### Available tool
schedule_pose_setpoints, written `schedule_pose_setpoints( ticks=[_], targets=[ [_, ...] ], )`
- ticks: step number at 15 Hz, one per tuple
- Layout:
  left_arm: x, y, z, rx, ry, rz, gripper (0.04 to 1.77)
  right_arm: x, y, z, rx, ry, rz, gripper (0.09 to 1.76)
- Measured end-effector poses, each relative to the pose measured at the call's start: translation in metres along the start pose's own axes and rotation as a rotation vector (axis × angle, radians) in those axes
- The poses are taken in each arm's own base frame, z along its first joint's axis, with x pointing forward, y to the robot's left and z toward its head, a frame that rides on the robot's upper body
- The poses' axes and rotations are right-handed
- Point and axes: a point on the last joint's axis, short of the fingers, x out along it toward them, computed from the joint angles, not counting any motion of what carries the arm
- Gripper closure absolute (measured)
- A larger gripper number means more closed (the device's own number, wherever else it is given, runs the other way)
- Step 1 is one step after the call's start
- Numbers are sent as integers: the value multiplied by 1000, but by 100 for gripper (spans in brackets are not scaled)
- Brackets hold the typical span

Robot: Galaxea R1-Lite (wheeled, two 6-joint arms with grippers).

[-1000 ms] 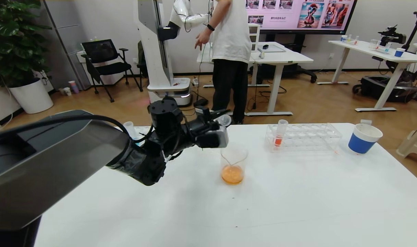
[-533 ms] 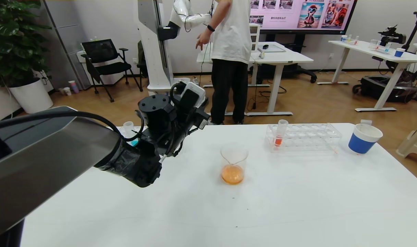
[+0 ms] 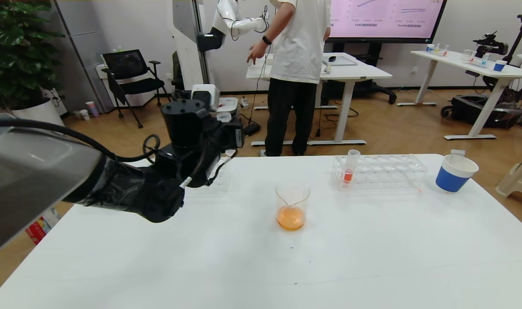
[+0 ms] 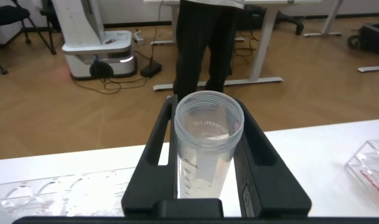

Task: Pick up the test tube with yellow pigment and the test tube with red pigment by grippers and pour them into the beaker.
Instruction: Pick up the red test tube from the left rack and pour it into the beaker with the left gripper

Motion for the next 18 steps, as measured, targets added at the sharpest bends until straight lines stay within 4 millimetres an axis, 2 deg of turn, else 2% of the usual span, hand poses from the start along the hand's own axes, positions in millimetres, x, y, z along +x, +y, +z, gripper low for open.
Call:
schedule_pose_setpoints(
  ticks=[2,5,9,11,13,18],
  targets=[
    [4,34,11,0,-13,54,128,0,0,0,0,0,0,12],
    [5,112,25,12,-30,132,128,0,0,0,0,0,0,12],
    [-11,217,37,34,-43,265,128,0,0,0,0,0,0,12],
    [-21,259,36,34,-38,315,128,0,0,0,0,0,0,12],
    [-23,285,25,20,-19,360,128,0,0,0,0,0,1,12],
    [-6,299,-9,12,-21,377,128,0,0,0,0,0,0,12]
  ],
)
